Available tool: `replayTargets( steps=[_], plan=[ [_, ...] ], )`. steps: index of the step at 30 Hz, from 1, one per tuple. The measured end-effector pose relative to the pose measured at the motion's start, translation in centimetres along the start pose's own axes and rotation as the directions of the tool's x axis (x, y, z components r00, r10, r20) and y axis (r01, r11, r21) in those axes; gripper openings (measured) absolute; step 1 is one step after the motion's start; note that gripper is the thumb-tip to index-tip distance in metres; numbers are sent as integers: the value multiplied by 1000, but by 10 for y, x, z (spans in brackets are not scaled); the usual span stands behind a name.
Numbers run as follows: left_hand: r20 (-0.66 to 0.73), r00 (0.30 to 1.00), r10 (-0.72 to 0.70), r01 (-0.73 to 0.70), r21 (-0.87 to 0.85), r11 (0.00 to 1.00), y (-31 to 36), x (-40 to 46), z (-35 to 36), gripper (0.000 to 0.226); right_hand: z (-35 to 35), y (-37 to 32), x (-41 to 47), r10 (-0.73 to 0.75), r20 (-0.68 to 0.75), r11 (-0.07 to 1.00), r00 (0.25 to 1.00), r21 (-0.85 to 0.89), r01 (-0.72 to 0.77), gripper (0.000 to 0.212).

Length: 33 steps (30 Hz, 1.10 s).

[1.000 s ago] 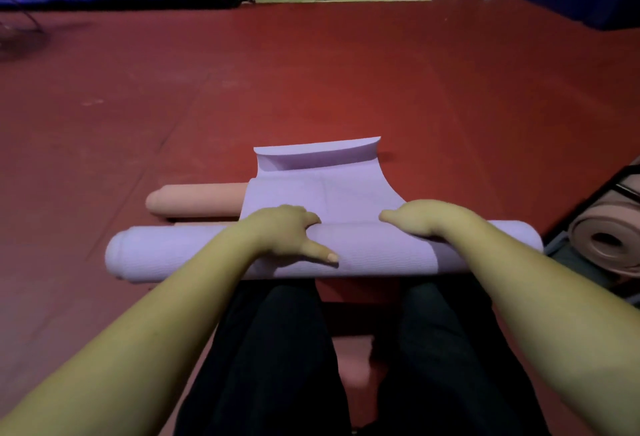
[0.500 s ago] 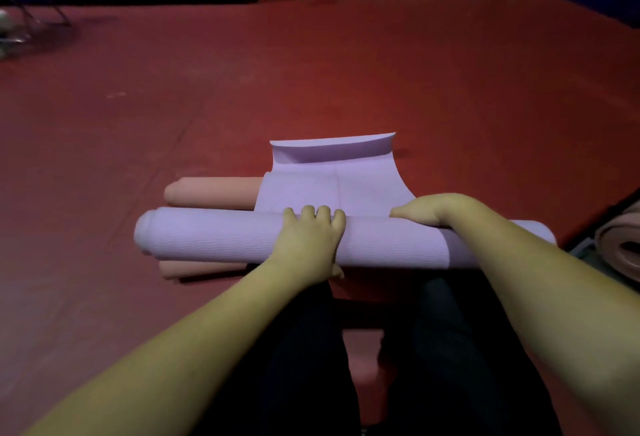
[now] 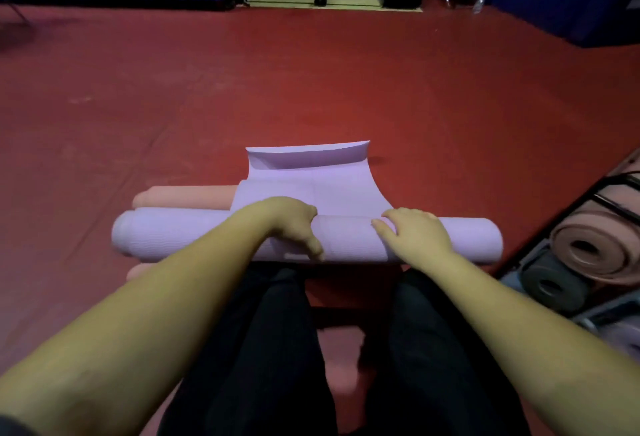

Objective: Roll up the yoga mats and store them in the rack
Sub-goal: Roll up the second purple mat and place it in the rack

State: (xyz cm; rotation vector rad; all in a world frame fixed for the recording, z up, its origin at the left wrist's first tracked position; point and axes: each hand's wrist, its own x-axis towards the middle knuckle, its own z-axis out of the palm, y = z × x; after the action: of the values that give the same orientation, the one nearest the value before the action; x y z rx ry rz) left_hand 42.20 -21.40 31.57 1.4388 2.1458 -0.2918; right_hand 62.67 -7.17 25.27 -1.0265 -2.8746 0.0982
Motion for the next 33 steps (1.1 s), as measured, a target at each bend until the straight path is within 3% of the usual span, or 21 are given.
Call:
replayTargets(
  steps=[3,5,8,11,13,16,19,24,30,33],
  plan=[
    [62,998,0,4,-65,998,-3,7,-1,80,3,0,2,42,-2,999,999,-7,-42,60],
    [24,1000,-1,2,-57,998,-5,9,4,81,4,-2,8,57,2,998,998,0,-57,52],
    [-201,979,41,-22,98,995,-6,5,21,84,7,1,13,57,-3,998,998,12,-56,52],
    [-492,843,218,-55,324,944,-3,-6,51,84,7,0,14,54,-8,998,999,32,-53,54],
    [-582,776,243,29,418,908,-1,-8,74,104,4,-4,17,65,10,997,998,39,-65,53],
    [-608,783,131,160,401,902,3,-2,84,117,-4,-8,21,100,87,993,991,51,-104,55],
    [-546,832,99,136,375,917,6,-7,63,97,-18,-8,24,119,171,990,978,57,-131,59],
    [-399,910,110,0,265,964,3,-40,26,83,-54,-13,30,91,369,991,925,54,-119,69],
    [-91,994,67,-66,12,998,1,-54,13,78,-65,-18,30,89,641,960,762,150,-238,72],
    [-29,998,58,-60,-74,995,-2,-46,17,79,-61,-20,31,94,647,954,756,157,-253,70]
  ],
)
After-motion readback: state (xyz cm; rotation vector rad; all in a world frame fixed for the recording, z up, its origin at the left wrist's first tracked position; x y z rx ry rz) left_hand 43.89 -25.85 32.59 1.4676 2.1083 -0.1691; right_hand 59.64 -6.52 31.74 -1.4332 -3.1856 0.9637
